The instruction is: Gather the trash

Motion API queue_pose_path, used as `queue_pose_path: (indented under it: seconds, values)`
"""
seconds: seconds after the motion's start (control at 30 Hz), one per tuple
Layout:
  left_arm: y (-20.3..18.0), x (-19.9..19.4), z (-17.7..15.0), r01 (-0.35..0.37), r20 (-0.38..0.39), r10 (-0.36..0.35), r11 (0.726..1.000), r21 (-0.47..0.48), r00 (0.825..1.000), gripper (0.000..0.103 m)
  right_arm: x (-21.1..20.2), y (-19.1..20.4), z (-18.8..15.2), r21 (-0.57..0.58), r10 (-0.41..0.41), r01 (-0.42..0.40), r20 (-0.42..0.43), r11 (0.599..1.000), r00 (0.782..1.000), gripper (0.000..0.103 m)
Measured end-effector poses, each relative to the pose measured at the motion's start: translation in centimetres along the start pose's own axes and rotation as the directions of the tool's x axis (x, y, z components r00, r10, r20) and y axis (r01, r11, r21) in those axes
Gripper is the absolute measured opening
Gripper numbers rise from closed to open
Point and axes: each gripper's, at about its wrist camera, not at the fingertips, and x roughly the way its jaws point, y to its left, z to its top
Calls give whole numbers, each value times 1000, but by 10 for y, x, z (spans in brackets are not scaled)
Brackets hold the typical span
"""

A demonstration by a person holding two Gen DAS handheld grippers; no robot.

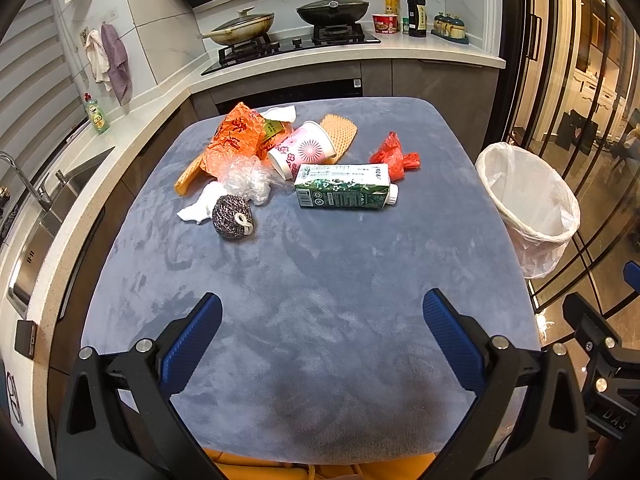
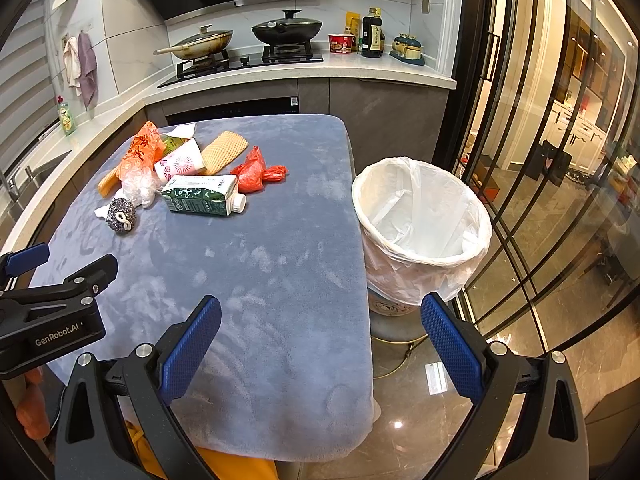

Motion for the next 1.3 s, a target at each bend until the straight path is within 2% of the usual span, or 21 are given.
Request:
queue_pose_path:
  seconds: [1.3]
  values:
    - [1,2,1,11,-15,-12,1000,-6,1000,96,0,-12,-2,13,-14,14,-3,1000,1000,96]
